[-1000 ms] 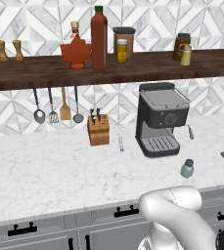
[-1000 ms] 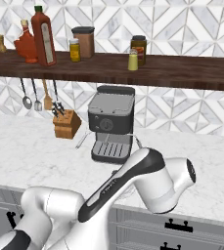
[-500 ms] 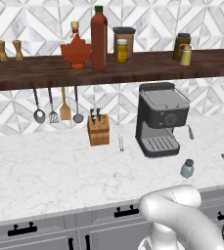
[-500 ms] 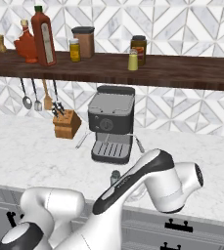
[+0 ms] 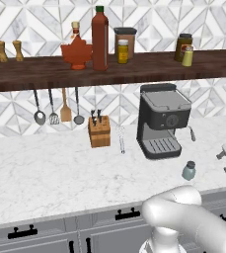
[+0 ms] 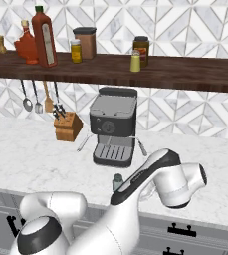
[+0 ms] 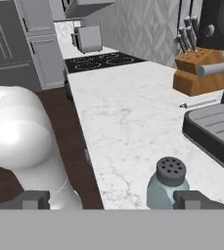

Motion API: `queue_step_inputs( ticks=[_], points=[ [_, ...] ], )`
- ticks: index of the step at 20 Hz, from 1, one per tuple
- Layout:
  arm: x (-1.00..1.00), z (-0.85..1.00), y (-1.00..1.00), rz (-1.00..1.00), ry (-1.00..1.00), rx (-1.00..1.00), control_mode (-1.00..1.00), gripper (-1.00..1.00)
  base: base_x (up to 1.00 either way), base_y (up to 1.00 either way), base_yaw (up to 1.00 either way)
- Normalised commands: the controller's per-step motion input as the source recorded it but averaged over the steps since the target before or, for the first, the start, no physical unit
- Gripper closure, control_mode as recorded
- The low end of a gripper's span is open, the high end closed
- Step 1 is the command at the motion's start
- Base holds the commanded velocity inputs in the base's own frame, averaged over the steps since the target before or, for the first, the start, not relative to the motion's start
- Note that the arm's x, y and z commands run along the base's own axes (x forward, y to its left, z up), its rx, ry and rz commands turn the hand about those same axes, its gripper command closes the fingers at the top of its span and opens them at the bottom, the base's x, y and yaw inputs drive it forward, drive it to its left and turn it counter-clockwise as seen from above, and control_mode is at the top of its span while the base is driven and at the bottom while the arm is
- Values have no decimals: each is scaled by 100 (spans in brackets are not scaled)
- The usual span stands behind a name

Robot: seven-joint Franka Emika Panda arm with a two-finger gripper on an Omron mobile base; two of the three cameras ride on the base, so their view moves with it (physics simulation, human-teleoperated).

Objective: Put the shaker and condiment bottle from the counter next to their counterparts in the cabinet.

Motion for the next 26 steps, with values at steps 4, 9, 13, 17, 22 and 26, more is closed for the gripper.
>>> queue_step_inputs(
  ticks=[4, 9, 13, 17, 22, 26],
  points=[
    [28, -28, -5, 3, 0, 1, -100, -100, 0, 0, 0],
    [25, -23, -1, 1, 0, 3, -100, -100, 0, 0, 0],
    [1, -11, 0, 0, 0, 3, -100, -100, 0, 0, 0],
    [8, -23, 0, 0, 1, 1, -100, -100, 0, 0, 0],
    [22, -26, 0, 0, 3, 0, -100, -100, 0, 0, 0],
    [25, -23, 0, 0, 3, 0, -100, -100, 0, 0, 0]
  ],
)
